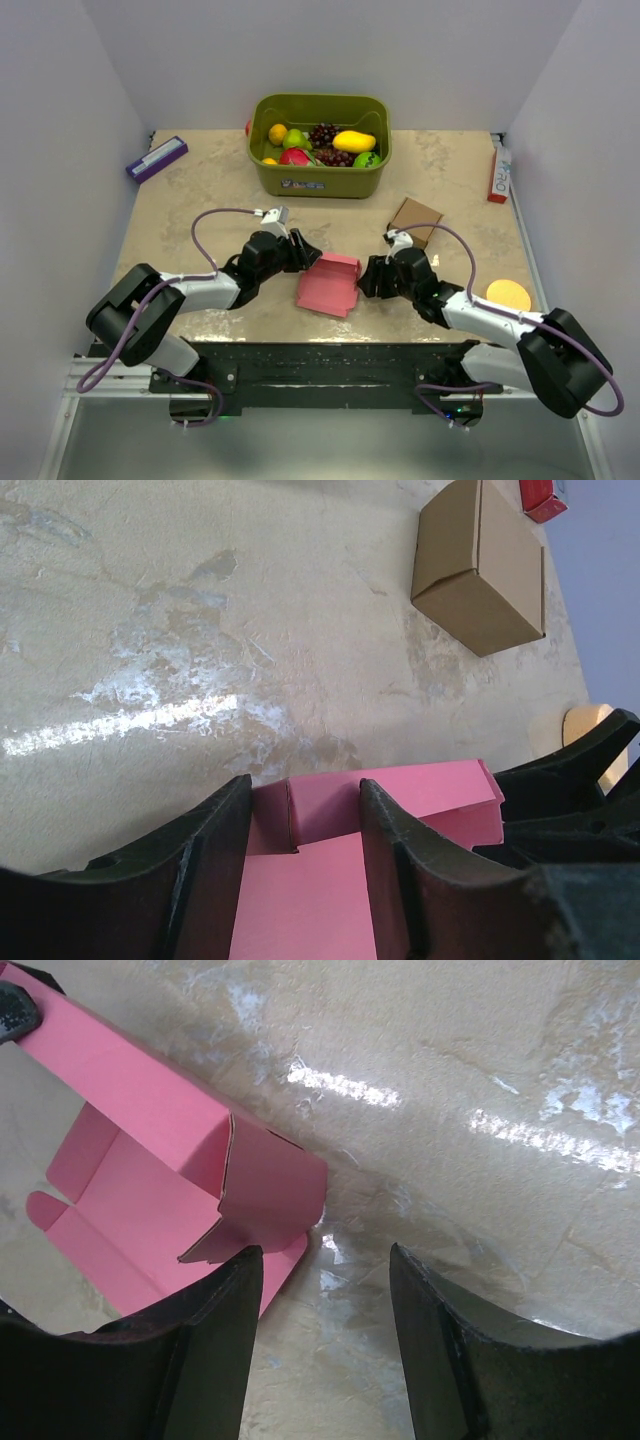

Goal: Fold the paper box

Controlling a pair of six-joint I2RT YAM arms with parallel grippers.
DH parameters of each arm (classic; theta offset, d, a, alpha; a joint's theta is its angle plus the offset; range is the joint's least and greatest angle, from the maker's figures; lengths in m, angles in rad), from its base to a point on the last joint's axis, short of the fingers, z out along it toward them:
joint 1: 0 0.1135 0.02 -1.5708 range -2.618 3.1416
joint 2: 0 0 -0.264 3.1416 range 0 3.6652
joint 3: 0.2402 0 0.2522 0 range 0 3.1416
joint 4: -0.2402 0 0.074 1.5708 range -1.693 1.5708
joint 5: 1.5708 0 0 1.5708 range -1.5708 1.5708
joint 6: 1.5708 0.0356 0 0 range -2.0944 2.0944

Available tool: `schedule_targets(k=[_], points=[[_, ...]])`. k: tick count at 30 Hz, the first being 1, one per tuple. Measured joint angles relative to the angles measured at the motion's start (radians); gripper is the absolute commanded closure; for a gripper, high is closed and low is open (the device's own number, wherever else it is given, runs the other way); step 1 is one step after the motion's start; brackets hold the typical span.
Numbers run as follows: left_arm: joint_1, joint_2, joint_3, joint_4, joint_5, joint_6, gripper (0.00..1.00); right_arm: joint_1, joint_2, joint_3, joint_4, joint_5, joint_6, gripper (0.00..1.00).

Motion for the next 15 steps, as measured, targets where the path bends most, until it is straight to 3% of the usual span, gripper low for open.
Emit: schedule_targets(k=[15], points=[[0.001,0.000,-0.008,0.016,0.005,0.003,0.50,0.046,0.103,0.025,0.082,0.025,-0.046,0.44]])
